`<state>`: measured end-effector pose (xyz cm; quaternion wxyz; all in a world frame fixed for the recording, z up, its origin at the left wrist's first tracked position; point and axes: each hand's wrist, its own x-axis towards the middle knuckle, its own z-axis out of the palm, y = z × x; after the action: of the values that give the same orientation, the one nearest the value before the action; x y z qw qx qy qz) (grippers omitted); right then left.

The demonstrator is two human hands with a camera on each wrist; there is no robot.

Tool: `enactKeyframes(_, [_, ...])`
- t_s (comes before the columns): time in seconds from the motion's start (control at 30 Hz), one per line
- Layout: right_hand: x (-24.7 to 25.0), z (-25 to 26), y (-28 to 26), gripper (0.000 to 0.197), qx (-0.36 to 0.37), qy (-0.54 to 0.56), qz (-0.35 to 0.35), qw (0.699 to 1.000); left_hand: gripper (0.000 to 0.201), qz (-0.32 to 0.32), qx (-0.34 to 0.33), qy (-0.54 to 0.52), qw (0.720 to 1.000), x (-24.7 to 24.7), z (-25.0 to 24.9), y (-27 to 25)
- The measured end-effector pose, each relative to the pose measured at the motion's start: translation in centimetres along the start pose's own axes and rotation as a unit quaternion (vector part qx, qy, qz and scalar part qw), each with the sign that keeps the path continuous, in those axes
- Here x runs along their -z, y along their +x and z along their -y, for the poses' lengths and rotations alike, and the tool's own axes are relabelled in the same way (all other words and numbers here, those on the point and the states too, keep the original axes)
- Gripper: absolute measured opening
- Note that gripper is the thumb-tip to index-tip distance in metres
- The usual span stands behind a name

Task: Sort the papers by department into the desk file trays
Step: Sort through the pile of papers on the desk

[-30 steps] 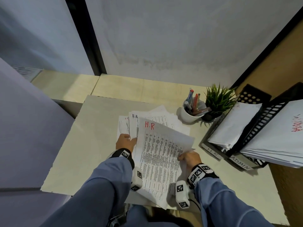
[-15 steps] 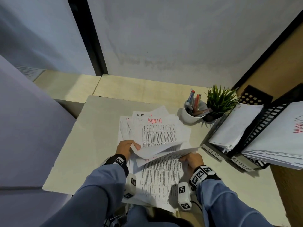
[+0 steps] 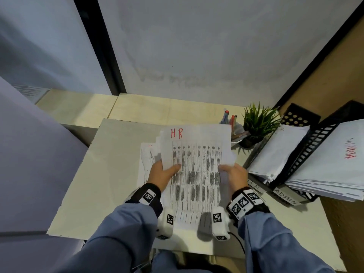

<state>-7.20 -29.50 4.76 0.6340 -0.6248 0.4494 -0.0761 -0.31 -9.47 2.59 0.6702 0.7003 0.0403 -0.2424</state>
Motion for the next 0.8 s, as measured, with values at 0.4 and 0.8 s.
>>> enactKeyframes(0.4, [0.1, 3.7, -4.8, 0.032, 0.166, 0.090, 0.054, 0.980, 0.019, -0.047, -0.128, 0.040, 0.990, -0.8, -4.0, -2.4])
enactKeyframes(0.8, [-0.9, 3.6, -4.8, 0.030, 0.155, 0.020, 0.070, 0.985, 0.024, -0.089, -0.069, 0.038, 0.993, -1.3, -2.5, -1.8])
